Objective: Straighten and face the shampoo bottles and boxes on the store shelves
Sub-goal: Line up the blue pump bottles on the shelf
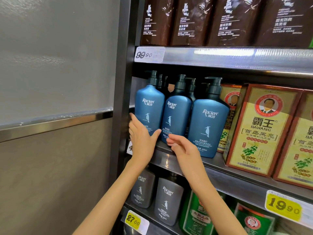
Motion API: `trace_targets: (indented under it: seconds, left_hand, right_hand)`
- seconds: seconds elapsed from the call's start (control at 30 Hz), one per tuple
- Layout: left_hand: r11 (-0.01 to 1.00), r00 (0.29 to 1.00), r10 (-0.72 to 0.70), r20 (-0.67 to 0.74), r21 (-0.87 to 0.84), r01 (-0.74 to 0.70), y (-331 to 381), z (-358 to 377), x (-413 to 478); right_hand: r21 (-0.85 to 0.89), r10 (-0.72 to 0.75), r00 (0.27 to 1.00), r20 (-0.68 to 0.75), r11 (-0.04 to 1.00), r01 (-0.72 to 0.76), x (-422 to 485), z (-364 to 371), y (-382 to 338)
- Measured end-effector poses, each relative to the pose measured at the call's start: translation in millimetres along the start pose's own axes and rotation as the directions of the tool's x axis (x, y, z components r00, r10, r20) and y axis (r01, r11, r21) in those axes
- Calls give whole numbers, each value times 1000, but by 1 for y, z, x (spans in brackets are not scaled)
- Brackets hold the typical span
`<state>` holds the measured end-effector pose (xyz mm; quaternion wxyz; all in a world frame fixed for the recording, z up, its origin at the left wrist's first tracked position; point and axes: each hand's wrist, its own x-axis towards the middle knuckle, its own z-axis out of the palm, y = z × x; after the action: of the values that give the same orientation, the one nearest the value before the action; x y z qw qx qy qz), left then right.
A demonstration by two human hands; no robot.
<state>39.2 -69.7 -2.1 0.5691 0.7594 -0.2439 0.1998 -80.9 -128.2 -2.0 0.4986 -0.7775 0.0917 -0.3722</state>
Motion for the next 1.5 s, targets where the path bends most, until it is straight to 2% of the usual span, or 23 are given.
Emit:
trace_targets:
  seconds: [0.13, 0.4, 0.53, 0.6, 0.63, 0.7, 0.73, 0.83, 0.97, 1.1, 1.23, 1.5]
  left_hand:
    - [996, 1000, 6, 9, 89, -6, 1, 1, 2]
    - [993, 997, -20, 70, 114, 12, -6, -6, 16]
    - [997, 995, -35, 95, 72, 28, -3, -9, 11]
    - [993, 998, 38, 40, 108, -42, -2, -8, -5]
    - [985, 992, 127, -3, 116, -126, 0, -6, -17]
    - [947, 947, 319, -46, 53, -316, 9, -4, -34]
    - [928, 927, 372, -43, -3, -372, 16, -3, -36]
    - [909, 915, 402, -41, -103, -404, 42, -7, -15]
    - [911, 931, 365, 1, -208, -357, 68, -13, 22]
    - [899, 892, 438, 111, -28, -438, 77, -12, 41]
    - [892, 882, 422, 210, 79, -445, 81, -10, 45]
    - [880, 892, 442, 96, 148, -452, 84, -5, 36]
  right_hand:
    - [6, -7, 1000, -8, 1000, 7, -5, -9, -1]
    - [-16, 0, 1000, 7, 1000, 0, -8, -12, -1]
    - [-14, -50, 998, -25, 999, 50, -9, -11, -3]
    - [-32, -106, 992, -65, 994, 104, -8, -12, -4]
    - [-39, -127, 989, -79, 992, 124, -7, -13, -6]
    - [-43, -151, 984, -91, 988, 147, -6, -14, -8]
    - [-43, -152, 984, -90, 988, 149, -6, -15, -8]
    - [-40, -136, 987, -81, 990, 133, -7, -19, -7]
    - [-41, -118, 988, -100, 993, 115, -12, -27, -4]
    - [-30, -100, 990, -104, 995, 97, -16, -32, -1]
    - [-27, -89, 990, -106, 996, 87, -19, -34, 0]
    - [-7, -62, 993, -102, 998, 62, -22, -34, 2]
